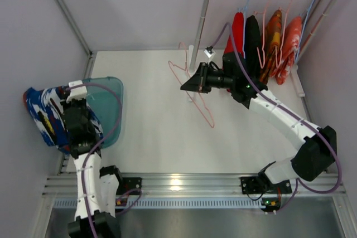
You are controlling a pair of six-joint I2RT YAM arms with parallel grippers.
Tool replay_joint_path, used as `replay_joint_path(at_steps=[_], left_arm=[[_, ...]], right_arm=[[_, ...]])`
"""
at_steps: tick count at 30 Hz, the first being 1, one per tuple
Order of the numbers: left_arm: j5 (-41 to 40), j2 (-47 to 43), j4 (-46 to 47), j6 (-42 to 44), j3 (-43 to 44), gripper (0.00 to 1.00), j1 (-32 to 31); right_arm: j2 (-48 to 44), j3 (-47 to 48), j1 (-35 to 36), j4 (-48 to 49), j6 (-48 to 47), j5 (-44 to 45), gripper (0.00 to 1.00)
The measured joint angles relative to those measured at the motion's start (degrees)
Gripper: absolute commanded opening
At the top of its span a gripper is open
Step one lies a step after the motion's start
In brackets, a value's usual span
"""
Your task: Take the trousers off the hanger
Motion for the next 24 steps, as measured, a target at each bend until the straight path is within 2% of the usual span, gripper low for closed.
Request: replay_joint_path(at_steps=[3,5,7,8,11,15,20,22,24], left_arm=[[4.98,6.32,0.33,-0.85,0.00,0.01,-0.26],[6.62,10.78,0.31,-1.16,0.00,0.06,-1.57],[7.48,14.71,0.31,-1.16,-0.02,0.16,-4.02],[8.20,16.33,0.33,-1.16,-0.02,0.27,-5.31],[10.40,20.55,0.50,-1.62,-0.15,0.49,-8.63],[12.09,27.06,-1.55,-4.33,0.87,0.62,-9.81],[15.52,28.33,-8.81,-8.83,6.49,0.62,-9.79],[18.80,27.50,-11.52,-9.92,8.79,0.60,-9.68],[23.21,25.77,-14.38,-10.23,10.47,0.62,-9.70]], right_arm=[[0.00,0.00,-0.42,0.02,-0.02,-0.11,0.00],[0.00,0.00,-0.66,-0.04,-0.04,-0.17,0.00],[-0.02,0.00,-0.90,-0.04,-0.07,-0.22,0.00],[-0.07,0.00,-0.98,-0.04,-0.09,-0.20,0.00],[-0.28,0.00,-1.01,-0.31,-0.26,-0.20,0.00],[-1.03,0.00,-1.01,-1.03,-0.85,-0.15,0.00],[-3.30,0.02,-1.01,-3.08,-2.78,0.20,0.00],[-4.55,0.04,-1.01,-4.02,-3.56,0.28,0.00],[-5.88,0.04,-1.03,-4.74,-4.26,0.37,0.00]])
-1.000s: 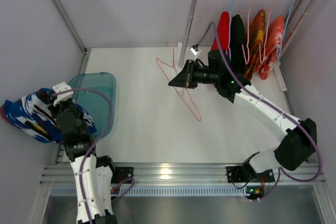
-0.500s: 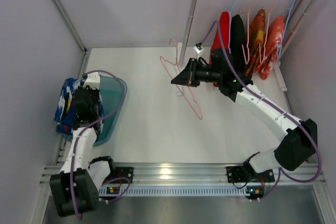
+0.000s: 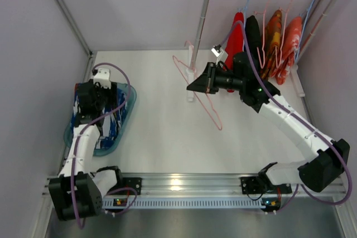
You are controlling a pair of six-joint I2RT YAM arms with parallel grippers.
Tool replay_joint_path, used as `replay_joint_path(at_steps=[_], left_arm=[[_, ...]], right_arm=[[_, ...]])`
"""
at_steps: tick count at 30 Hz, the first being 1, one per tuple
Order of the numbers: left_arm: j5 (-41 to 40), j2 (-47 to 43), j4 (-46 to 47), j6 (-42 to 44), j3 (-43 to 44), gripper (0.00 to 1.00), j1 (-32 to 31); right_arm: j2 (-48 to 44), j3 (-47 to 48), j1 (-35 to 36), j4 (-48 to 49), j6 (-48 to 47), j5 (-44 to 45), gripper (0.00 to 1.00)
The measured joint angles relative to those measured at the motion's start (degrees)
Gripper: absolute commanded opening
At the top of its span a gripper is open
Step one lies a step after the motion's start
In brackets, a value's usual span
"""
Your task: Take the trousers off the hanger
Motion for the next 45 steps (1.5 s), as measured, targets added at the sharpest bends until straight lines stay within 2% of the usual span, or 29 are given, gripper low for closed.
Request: replay_joint_path(at_steps=[1,2,3,4,7,10,14,17,22,25,29,33,42,45], left_arm=[[2.62,-0.96,-1.57,0.07,0.72,0.66,0.02],[4.96,-1.77,-3.43,0.22,1.64,0.87,0.00],[6.84,-2.36,-5.09,0.61,2.56,0.96,-0.07],[8.22,-2.67,-6.97,0.17,3.21,0.99,-0.09],[9.18,-3.67,-10.93,-0.24,5.11,0.99,-0.09],[10.58,-6.16,-14.58,-1.22,5.77,0.96,-0.09],[17.33,-8.37,-22.34,-0.66,11.28,0.78,-1.29],[18.01,-4.33,-27.17,1.66,17.92,0.78,-6.47],[12.11,3.72,-31.91,3.15,18.60,0.73,-10.97],[7.85,10.12,-34.64,3.10,18.82,0.65,-11.69],[7.17,17.68,-39.08,2.71,20.61,0.57,-13.03],[4.94,20.79,-39.80,1.25,21.24,0.51,-15.74],[-11.58,24.76,-36.87,-1.40,21.27,0.50,-17.55],[-14.60,26.91,-35.56,-1.51,21.27,0.49,-17.64]], right_arm=[[-0.52,0.02,0.00,-0.24,-0.35,0.07,0.00],[-1.09,0.02,0.00,-0.57,-0.61,0.11,0.00],[-1.49,0.02,0.00,-0.83,-0.87,0.13,0.00],[-1.90,0.02,0.00,-0.98,-1.07,0.22,0.00],[-2.80,0.04,0.00,-1.70,-1.88,0.46,0.00],[-3.43,0.07,0.00,-2.40,-2.40,0.87,0.00],[-5.25,-0.02,-0.02,-3.32,-3.26,2.19,0.00],[-8.37,-0.96,-0.09,-3.67,-4.02,3.89,0.00],[-14.64,-3.15,-0.52,-5.57,-5.79,7.02,0.00],[-17.68,-3.41,-1.33,-6.91,-6.97,8.61,0.00],[-20.72,-3.43,-2.69,-8.52,-8.35,10.34,0.00],[-23.17,-4.63,-4.33,-9.90,-8.90,11.15,0.00],[-24.24,-6.03,-8.57,-12.37,-8.81,11.13,0.00],[-24.26,-6.03,-9.64,-12.41,-8.81,10.75,0.00]])
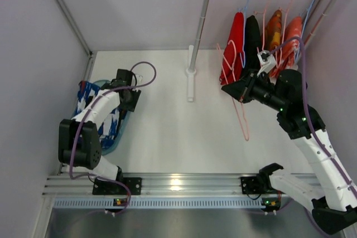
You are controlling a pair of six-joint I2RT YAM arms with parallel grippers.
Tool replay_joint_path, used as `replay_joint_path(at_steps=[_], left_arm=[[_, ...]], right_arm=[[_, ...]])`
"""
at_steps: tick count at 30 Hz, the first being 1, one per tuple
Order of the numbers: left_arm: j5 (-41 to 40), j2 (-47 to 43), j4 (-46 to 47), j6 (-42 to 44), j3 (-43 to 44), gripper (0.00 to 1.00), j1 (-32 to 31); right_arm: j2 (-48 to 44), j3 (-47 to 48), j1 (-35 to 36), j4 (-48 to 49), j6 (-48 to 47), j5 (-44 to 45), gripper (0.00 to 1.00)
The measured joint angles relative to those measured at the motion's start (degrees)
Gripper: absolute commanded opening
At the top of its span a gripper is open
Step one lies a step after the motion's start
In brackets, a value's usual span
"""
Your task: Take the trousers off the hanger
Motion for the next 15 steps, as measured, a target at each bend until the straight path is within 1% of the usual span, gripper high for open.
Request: replay_joint_path(at_steps=[6,9,11,13,14,15], left_arm=[[-4.35,2.38,2.40,-0.22,0.17,0.45,-0.07],[-6.73,2.80,3.65,-0.33,0.94,0.46,0.33],[-7.96,3.28,4.20,-0.28,2.03,0.57,0.92],[-8.46,3.58,4.59,-0.22,3.19,0.71,1.55],[-8.48,3.63,4.55,-0.31,3.82,0.92,1.70],[-7.96,3.63,4.50,-0.46,4.52,0.99,1.88]], right_arm=[[-0.20,0.00,-0.76,-0.07,-0.02,-0.39,0.00],[-0.50,0.00,-1.22,-0.28,0.00,-0.42,0.00],[-0.74,0.00,-1.51,-0.44,0.00,-0.42,0.00],[-0.90,0.00,-1.84,-0.66,0.15,-0.37,0.00],[-0.87,0.02,-2.10,-0.85,0.42,-0.24,0.00],[-0.87,0.04,-2.54,-1.18,0.81,-0.09,0.00]])
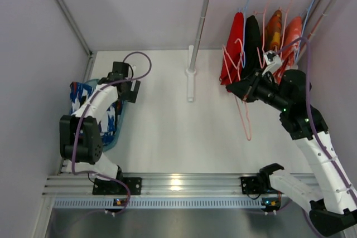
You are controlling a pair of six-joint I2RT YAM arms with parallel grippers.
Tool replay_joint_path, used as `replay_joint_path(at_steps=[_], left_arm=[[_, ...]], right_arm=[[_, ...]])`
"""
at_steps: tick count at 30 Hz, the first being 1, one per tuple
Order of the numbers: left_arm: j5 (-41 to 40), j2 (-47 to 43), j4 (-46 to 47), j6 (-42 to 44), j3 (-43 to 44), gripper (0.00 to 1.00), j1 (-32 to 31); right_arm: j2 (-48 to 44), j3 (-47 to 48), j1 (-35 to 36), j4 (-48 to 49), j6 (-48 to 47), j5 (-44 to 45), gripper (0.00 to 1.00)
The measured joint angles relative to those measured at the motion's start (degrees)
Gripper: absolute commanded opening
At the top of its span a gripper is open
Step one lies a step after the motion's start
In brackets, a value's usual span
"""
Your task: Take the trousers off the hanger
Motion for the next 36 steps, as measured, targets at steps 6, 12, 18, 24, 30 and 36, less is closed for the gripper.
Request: replay_joint_path(at_steps=[6,12,18,24,30,36], left_arm=[[9.18,-6.67,-0.09,-1.92,1.38,0.99,0.31],[18.01,-20.44,-0.74,-7.23,7.15,0.99,0.20],[24.24,-26.38,-3.89,-10.88,14.38,0.99,0.20],[26.60,-28.68,-7.32,-11.76,13.20,0.99,0.20],[25.75,-30.97,-8.92,-13.11,11.41,0.99,0.20],[23.10,-32.41,-8.85,-15.52,10.23,0.99,0.20]], right_arm=[[0.44,0.85,-4.07,-0.92,3.26,-0.83,0.00],[6.32,8.44,-5.09,0.55,6.21,-2.29,0.00],[18.49,19.45,-5.68,3.65,7.80,-1.62,0.00],[32.44,29.03,-5.95,8.96,9.94,-2.01,0.00],[45.31,39.54,-6.03,11.34,10.64,-2.43,0.00],[51.93,46.90,-6.05,11.91,10.56,-2.38,0.00]])
